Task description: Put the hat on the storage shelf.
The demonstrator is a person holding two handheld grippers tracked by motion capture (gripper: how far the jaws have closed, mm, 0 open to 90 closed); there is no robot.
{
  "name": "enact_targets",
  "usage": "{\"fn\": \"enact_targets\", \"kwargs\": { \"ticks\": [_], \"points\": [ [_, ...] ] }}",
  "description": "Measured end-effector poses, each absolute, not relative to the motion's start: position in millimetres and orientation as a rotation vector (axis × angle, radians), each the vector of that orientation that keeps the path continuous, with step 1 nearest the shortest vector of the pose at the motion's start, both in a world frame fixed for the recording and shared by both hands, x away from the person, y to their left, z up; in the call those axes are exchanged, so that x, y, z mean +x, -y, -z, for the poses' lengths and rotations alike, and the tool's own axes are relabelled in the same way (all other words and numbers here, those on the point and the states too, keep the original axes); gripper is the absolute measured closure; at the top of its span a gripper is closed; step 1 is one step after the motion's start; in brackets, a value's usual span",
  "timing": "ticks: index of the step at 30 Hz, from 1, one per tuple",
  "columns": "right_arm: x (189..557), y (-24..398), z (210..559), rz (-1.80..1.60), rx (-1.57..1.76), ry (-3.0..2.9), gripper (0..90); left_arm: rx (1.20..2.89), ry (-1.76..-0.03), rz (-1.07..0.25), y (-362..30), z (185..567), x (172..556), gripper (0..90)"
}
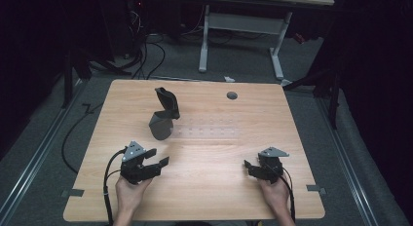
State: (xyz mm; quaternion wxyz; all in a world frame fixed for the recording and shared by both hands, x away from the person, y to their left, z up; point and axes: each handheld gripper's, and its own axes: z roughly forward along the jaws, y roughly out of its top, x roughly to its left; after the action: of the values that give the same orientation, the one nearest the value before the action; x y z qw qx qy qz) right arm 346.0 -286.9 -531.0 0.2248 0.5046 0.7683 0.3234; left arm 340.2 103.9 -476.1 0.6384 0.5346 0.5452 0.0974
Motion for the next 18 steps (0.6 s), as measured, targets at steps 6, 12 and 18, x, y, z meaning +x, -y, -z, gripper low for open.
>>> {"fn": "enact_targets", "kwargs": {
  "ticks": [6,12,18],
  "points": [
    [346,287,531,-0.892,1.393,-2.119,33.4,1.238,-1.245,-0.211,-99,482,339,38.7],
    [346,287,531,-0.892,1.393,-2.119,33.3,1.258,-1.255,-0.199,-93,490,340,38.6],
    [346,287,531,-0.892,1.393,-2.119,33.4,1.266,-1.263,-0.191,-89,497,342,38.5]
  ]
}}
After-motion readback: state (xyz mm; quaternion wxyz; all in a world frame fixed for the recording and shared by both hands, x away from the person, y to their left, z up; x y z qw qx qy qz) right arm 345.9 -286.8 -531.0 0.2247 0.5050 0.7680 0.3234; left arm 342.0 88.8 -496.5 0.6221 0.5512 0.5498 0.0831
